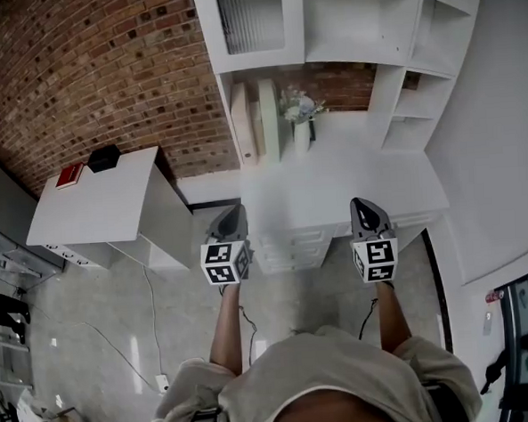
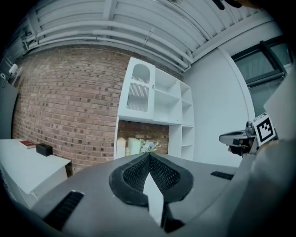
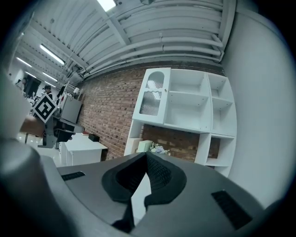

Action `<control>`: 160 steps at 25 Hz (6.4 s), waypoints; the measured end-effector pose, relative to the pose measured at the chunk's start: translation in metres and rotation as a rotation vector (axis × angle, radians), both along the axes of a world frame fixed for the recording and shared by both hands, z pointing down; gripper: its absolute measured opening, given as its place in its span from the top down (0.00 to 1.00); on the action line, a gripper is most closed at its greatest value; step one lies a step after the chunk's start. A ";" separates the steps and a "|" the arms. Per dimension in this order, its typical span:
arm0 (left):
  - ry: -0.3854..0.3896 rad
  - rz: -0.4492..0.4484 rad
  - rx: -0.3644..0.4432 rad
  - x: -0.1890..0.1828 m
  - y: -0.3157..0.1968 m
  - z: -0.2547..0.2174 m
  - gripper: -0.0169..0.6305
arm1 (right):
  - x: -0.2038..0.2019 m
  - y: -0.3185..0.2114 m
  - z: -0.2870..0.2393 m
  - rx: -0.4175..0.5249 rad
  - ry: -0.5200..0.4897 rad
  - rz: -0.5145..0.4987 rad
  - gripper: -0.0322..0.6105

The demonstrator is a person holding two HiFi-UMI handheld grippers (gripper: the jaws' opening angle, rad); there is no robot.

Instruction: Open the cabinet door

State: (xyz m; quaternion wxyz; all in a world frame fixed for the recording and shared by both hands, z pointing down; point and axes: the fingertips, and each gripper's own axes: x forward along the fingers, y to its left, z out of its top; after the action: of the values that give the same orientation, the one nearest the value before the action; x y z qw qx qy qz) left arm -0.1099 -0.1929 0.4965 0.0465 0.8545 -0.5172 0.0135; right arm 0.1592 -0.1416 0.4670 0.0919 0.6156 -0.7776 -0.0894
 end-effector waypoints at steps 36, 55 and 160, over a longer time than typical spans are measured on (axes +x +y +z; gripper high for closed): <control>-0.028 -0.102 -0.033 0.037 -0.258 -0.003 0.93 | 0.042 -0.293 0.000 -0.018 -0.039 -0.099 0.93; -0.035 -0.145 -0.053 0.032 -0.348 0.002 0.93 | 0.035 -0.404 -0.010 0.007 -0.069 -0.145 0.93; 0.010 -0.166 -0.085 -0.051 -0.190 0.019 0.93 | -0.048 -0.361 -0.200 0.215 -0.248 -0.170 0.74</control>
State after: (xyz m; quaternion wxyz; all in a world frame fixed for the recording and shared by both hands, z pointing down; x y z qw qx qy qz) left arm -0.1609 -0.3834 0.5155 0.0864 0.8060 -0.5849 0.0271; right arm 0.1115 -0.5026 0.2669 -0.0788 0.5601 -0.8182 -0.1029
